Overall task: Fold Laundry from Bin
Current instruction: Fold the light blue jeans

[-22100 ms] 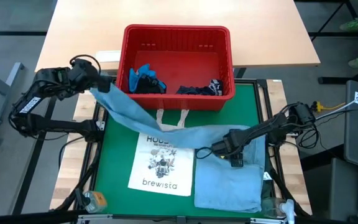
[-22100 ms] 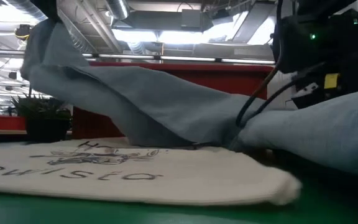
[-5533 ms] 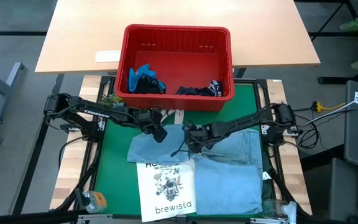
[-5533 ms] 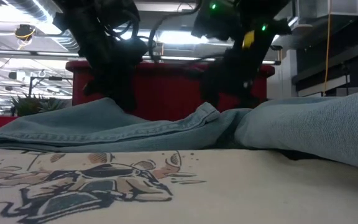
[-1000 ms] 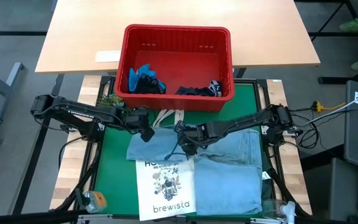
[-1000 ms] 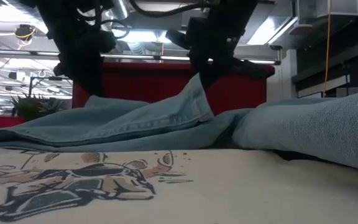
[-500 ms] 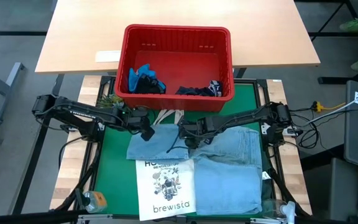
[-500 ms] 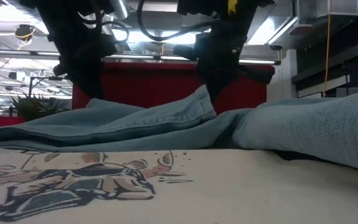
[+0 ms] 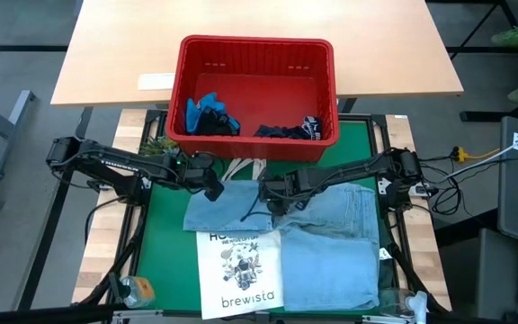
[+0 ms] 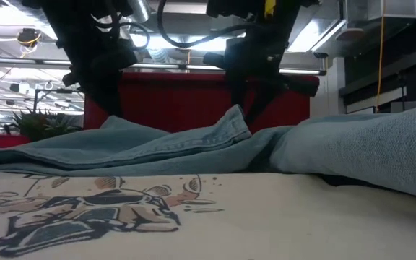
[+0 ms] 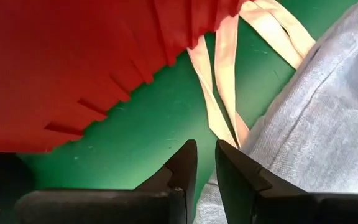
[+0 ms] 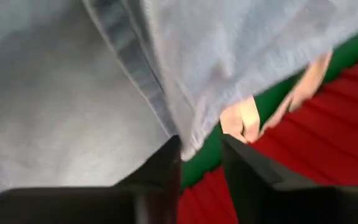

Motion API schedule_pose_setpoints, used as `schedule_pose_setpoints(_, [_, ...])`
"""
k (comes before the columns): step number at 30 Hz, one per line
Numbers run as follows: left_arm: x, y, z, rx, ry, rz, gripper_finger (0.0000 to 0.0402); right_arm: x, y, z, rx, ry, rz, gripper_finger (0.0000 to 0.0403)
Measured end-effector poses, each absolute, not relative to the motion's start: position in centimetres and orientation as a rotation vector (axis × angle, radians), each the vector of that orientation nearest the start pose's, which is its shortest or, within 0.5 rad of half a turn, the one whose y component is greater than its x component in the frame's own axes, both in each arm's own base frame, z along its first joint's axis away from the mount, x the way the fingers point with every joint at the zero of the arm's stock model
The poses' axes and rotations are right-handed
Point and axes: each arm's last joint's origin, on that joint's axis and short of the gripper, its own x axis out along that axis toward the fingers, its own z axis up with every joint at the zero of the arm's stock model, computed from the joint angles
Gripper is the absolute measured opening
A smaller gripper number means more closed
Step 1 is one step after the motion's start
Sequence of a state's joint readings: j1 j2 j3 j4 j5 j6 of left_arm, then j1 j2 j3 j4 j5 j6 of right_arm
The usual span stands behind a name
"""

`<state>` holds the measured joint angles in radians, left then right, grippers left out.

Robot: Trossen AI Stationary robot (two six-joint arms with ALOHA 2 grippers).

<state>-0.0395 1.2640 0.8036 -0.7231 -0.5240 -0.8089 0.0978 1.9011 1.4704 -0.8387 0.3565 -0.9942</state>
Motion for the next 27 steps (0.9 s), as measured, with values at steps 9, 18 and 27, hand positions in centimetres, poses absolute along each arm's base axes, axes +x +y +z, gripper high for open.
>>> schedule_pose_setpoints(9, [22.0, 0.6, 22.1, -0.402, 0.846, 0.823, 0.0055, 38.5, 2.8, 23.1, -1.133, 1.290, 0.251, 0.0176])
schedule_pose_setpoints(18, [21.2, -0.4, 23.4, -0.555, 0.881, 0.603, 0.0055, 40.2, 5.6, 27.5, -0.813, 1.010, 0.327, 0.0162])
schedule_pose_setpoints(27, [22.0, -3.2, 21.2, -0.526, 0.981, 0.562, 0.0055, 40.1, 7.9, 23.9, -0.765, 0.917, 0.438, 0.0161])
